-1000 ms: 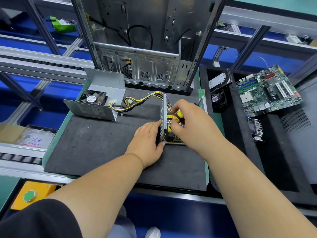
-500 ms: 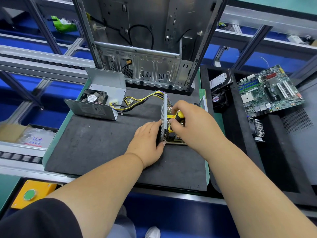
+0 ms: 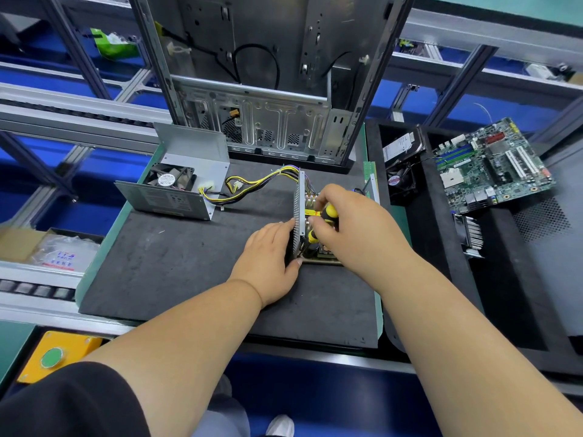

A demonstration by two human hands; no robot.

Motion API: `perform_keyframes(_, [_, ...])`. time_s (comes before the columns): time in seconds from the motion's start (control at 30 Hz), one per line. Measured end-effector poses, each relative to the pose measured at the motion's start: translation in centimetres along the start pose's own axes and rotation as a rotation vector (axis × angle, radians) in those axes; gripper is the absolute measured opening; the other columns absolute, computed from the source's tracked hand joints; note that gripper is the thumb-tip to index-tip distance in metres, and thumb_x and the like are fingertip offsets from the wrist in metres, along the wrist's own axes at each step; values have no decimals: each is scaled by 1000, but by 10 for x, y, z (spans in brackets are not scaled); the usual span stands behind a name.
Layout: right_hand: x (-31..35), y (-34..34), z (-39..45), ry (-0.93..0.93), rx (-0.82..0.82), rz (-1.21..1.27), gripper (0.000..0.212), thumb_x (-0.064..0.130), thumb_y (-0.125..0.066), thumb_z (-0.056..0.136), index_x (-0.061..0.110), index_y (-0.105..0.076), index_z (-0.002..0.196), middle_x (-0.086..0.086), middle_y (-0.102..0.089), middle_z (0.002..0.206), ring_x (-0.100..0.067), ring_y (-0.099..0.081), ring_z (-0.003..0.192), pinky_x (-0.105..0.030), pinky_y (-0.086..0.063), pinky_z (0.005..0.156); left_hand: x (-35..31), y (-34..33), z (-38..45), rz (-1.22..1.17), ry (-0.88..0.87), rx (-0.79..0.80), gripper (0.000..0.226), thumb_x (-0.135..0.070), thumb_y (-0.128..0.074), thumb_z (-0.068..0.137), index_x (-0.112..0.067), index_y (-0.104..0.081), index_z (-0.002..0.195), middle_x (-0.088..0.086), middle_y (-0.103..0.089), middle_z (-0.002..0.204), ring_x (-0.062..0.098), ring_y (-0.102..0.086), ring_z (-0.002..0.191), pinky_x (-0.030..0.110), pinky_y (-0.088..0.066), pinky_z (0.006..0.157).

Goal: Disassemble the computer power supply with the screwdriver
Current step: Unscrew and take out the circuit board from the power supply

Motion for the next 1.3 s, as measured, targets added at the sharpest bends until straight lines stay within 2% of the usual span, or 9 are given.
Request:
perform_keyframes(0.17, [4,1,-1,45,7,40,15,19,-61,81,18,-57,95,3,-56,90,-21,-49,88,-29,-32,67,0,0,1,-4,0,4,70,-35,-58,90,-19,-28,151,-2,-46,141,19,-35,135,34,-23,116])
perform_keyframes(0.23, [3,0,-1,51,11,2,12,27,-60,84,20,-57,94,3,-57,88,-22,-52,88,-33,-35,70,0,0,0,-8,-1,-4,69,-34,-60,89,-18,-31,150,-1,-47,140,19,-36,134,35,-24,116])
perform_keyframes(0.33, [2,-1,-2,42,0,-76,26,48,-54,93,23,-57,94,5,-61,80,-22,-54,79,-32,-32,64,-1,2,0,-20,-9,-40,66,-31,-63,86,-15,-37,145,1,-51,132,21,-40,128,35,-28,111])
perform_keyframes(0.4, [1,-1,-1,33,-5,-89,28,52,-50,96,25,-57,95,4,-62,78,-21,-55,77,-32,-30,60,-1,1,0,-19,-13,-43,65,-32,-63,86,-17,-36,144,0,-51,131,20,-39,127,34,-27,110])
perform_keyframes(0.57, [1,-4,0,29,15,-23,15,38,-57,95,24,-55,100,6,-58,76,-21,-52,73,-33,-34,59,0,1,0,-25,-16,-42,67,-33,-62,86,-20,-34,146,-2,-50,134,18,-37,130,33,-25,112])
perform_keyframes(0.83, [5,0,-3,72,6,46,19,16,-60,80,17,-56,98,5,-59,89,-20,-50,87,-31,-26,62,-1,1,0,-29,-18,-36,69,-32,-61,86,-20,-33,149,-3,-49,136,18,-37,131,32,-24,114])
perform_keyframes(1.03, [2,-3,-1,50,-2,-62,22,45,-53,96,24,-53,99,4,-66,81,-23,-56,78,-33,-34,62,-2,3,0,-25,-30,-54,67,-32,-63,86,-18,-35,145,-1,-51,132,20,-40,127,34,-27,111])
perform_keyframes(1.2, [1,-4,-2,16,-16,19,16,30,-61,92,24,-52,104,6,-62,83,-18,-49,74,-33,-32,59,0,2,0,-31,-22,-41,70,-33,-61,86,-21,-32,149,-3,-50,135,18,-38,130,33,-25,113])
perform_keyframes(1.3, [4,-4,-4,33,-26,47,20,18,-62,84,19,-56,103,4,-57,90,-20,-49,85,-31,-32,65,0,2,0,-24,-18,-32,70,-34,-61,87,-21,-32,149,-3,-49,136,18,-38,132,34,-25,114])
Point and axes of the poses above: each hand's wrist, its own z-axis towards the middle knuckle, its own y-axis out of the back of the hand, x = y × z, the point moved 7 cm from there along z, towards the middle knuckle
